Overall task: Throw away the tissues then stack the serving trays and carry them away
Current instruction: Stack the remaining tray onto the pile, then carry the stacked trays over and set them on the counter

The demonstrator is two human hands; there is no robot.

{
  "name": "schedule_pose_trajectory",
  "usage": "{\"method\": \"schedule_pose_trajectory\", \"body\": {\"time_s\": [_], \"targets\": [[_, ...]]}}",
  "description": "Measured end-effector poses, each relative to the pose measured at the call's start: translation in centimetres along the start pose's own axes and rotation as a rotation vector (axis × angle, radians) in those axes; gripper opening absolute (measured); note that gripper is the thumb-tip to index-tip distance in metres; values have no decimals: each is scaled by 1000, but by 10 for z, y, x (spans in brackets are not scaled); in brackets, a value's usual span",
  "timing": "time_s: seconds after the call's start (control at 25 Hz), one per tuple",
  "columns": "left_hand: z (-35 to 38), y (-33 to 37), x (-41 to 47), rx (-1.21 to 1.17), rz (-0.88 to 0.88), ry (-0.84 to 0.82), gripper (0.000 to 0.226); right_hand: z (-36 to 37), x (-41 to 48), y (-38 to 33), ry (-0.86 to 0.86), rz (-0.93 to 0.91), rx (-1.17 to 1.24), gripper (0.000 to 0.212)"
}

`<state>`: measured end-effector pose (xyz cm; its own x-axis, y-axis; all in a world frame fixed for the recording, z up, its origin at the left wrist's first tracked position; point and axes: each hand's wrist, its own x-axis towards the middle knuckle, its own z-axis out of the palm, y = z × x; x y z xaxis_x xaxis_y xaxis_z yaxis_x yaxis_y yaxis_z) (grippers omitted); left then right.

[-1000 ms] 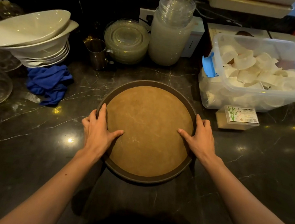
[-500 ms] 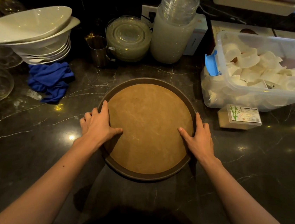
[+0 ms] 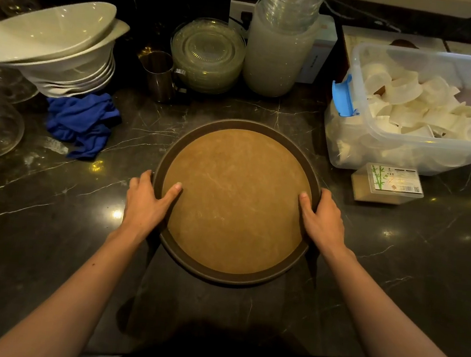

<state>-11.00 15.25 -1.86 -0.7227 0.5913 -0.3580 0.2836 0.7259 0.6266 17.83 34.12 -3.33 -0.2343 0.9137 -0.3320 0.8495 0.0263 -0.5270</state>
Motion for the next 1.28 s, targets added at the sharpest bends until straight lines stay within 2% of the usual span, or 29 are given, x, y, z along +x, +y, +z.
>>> {"method": "schedule_pose_trajectory", "body": {"time_s": [0.2, 0.6, 0.92, 1.04, 1.16, 1.28], "targets": [[4, -2, 8, 58, 48, 10, 74, 2, 2, 1, 6, 12, -66, 52], [1, -9, 1, -10, 61, 97, 76, 1, -11, -4, -17, 80, 183, 54], [-49, -9, -33, -110, 97, 234, 75, -21, -60, -46, 91, -19, 361, 51], [-74, -14, -53, -139, 113, 298, 68, -27, -79, -65, 129, -56, 398, 43], [-96, -25, -74, -165, 94, 340, 63, -28, -92, -81, 123, -61, 407, 31], [-114, -38, -99, -161, 45, 404, 62, -25, -102, -96, 73, -94, 426, 29]]}}
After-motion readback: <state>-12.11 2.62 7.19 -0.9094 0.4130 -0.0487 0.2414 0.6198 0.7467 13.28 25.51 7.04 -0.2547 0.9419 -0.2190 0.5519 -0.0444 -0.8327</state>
